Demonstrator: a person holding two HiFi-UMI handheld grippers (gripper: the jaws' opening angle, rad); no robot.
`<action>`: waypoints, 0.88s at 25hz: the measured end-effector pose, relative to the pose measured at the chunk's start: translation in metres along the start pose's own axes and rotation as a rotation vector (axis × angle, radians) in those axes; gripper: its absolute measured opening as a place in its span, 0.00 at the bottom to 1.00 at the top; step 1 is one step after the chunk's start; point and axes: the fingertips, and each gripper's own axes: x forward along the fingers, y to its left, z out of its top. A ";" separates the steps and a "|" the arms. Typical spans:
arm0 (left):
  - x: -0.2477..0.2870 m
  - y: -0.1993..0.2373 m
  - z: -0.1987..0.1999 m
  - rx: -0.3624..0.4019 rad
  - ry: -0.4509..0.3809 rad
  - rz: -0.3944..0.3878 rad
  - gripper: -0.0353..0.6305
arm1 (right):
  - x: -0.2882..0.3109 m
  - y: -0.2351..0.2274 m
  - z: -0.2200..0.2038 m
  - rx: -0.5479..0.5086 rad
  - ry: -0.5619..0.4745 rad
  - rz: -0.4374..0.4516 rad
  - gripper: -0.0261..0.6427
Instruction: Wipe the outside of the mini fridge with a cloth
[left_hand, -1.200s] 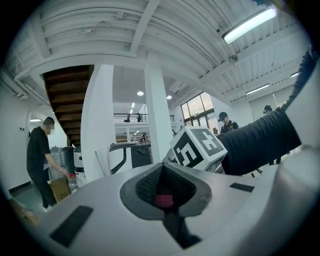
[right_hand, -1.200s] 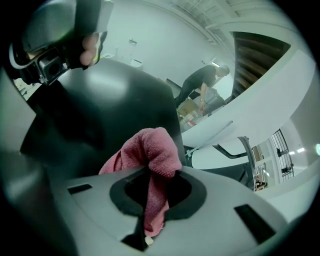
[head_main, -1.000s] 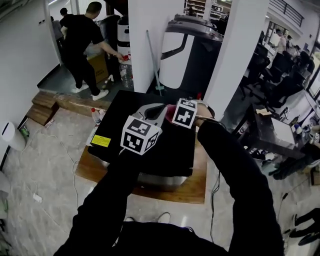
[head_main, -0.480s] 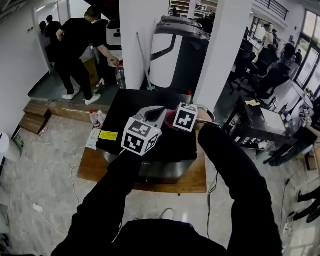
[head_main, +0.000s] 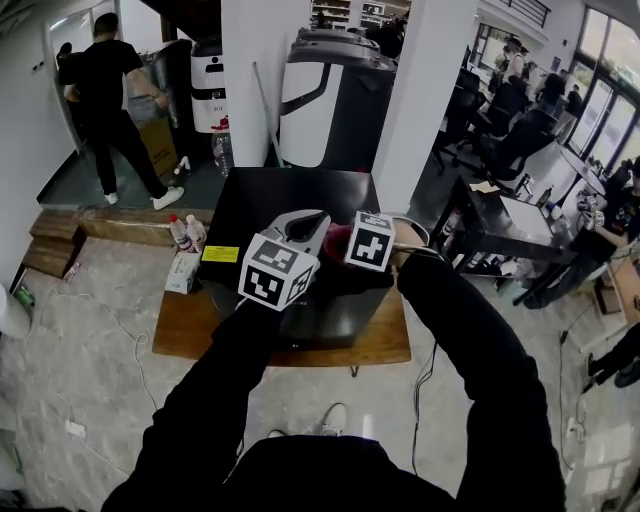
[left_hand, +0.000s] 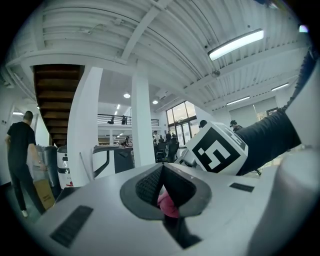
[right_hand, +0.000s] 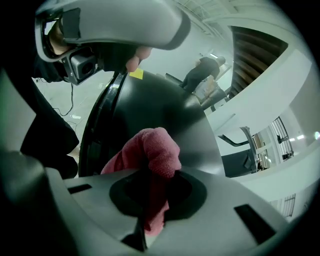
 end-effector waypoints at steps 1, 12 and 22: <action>-0.005 -0.003 -0.002 -0.001 -0.001 -0.008 0.06 | -0.003 0.006 0.002 0.002 0.004 0.000 0.10; -0.052 -0.031 -0.008 0.006 -0.021 -0.061 0.06 | -0.038 0.068 0.013 0.076 -0.012 0.048 0.10; -0.101 -0.033 0.015 0.016 -0.110 -0.054 0.06 | -0.108 0.063 0.025 0.272 -0.334 -0.172 0.11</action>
